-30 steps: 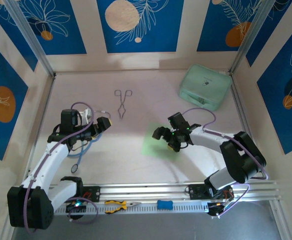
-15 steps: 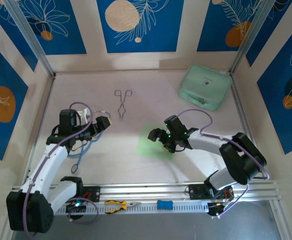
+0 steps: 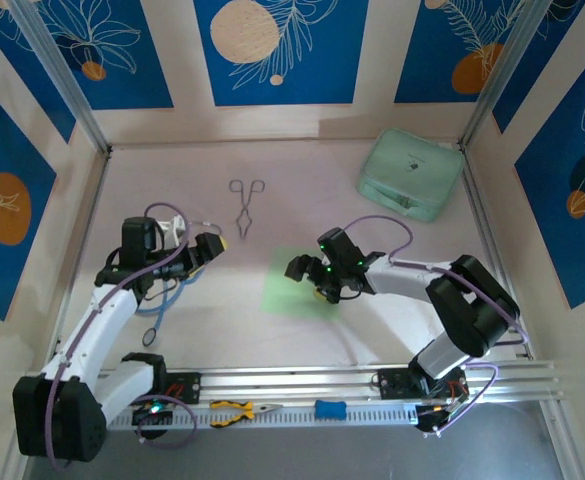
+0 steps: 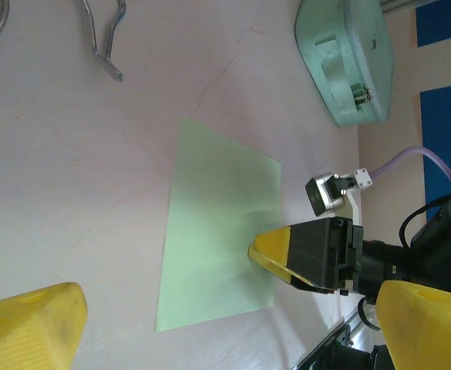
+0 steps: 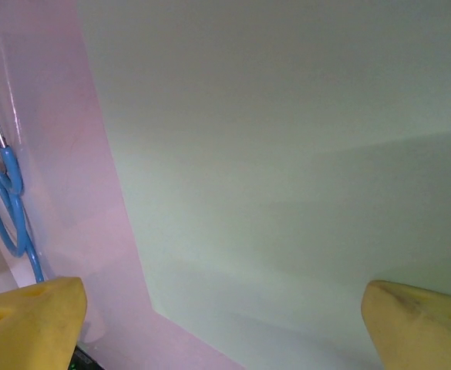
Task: Fold a paper plane with a square sheet of paper (pick it up from the middle)
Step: Move the square sheet of paper to the center of the table, then first fold the square sheet of paper in half at the center of the table.
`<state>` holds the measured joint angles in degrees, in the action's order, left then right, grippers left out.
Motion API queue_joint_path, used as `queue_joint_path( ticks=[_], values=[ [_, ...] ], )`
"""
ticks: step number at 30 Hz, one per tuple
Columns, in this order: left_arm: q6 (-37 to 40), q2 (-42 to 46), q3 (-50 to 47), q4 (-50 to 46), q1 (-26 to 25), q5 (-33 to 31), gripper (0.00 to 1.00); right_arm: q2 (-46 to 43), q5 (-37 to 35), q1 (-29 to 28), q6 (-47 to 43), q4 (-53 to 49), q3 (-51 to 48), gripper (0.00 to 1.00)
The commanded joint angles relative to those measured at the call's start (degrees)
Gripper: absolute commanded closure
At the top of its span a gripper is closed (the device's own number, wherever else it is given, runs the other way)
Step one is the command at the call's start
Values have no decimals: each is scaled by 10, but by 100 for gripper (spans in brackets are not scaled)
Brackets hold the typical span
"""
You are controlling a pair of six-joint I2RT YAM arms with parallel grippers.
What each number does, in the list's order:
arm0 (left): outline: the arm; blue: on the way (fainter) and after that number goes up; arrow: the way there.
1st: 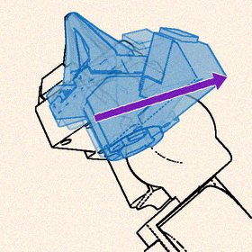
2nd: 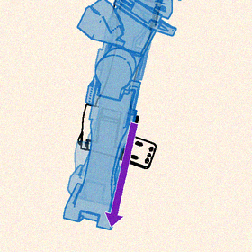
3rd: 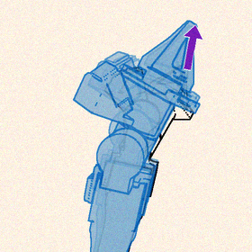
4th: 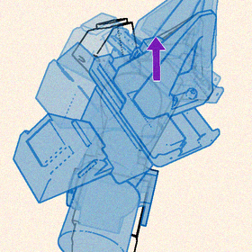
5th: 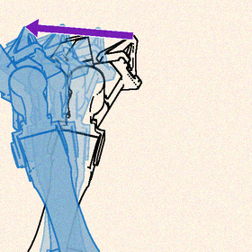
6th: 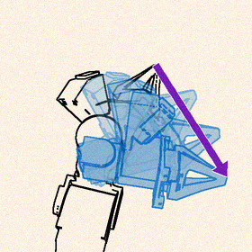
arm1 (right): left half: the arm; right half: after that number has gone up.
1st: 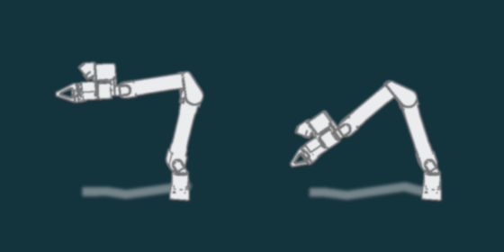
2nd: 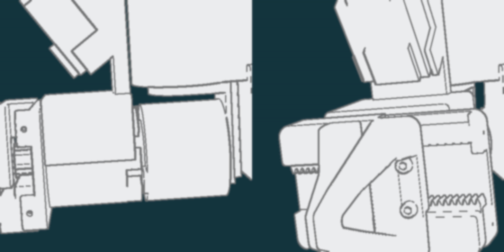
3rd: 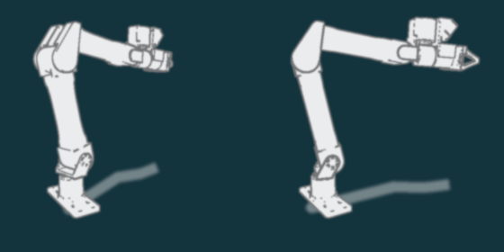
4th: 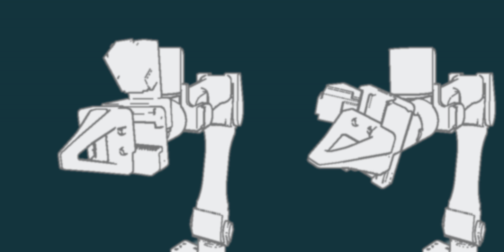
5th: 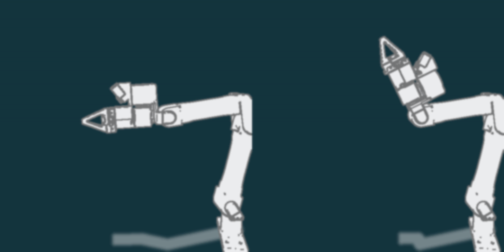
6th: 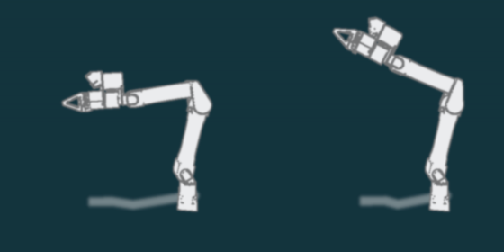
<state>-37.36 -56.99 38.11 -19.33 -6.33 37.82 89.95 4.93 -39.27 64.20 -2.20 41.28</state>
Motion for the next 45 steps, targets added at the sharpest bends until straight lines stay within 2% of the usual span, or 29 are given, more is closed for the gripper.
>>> queue_joint_path(
  ticks=[1,8,11,14,19,25,31,37,45],
  values=[
    [16,-11,25,-14,-24,-6,5,32,9,-18,5,-65,-9,10],
    [35,-53,53,-48,-96,-73,6,27,30,-35,-19,-75,10,11],
    [45,-78,72,-68,-124,-102,7,-18,32,-37,-26,-40,-6,9],
    [60,-116,109,-106,-161,-151,10,-78,1,-31,-35,-54,-11,7],
    [62,-199,170,-154,-225,-208,15,-160,-47,17,-26,-131,-35,6],
    [17,-311,261,-212,-297,-306,17,-230,-7,109,-57,-143,-86,7],
    [10,-446,376,-263,-359,-329,18,-269,-5,151,-119,-211,-75,4],
    [7,-547,469,-329,-379,-364,17,-312,-4,161,-102,-199,-113,0],
    [-28,-596,504,-336,-405,-357,14,-325,-3,169,-119,-205,-121,1]
  ],
)
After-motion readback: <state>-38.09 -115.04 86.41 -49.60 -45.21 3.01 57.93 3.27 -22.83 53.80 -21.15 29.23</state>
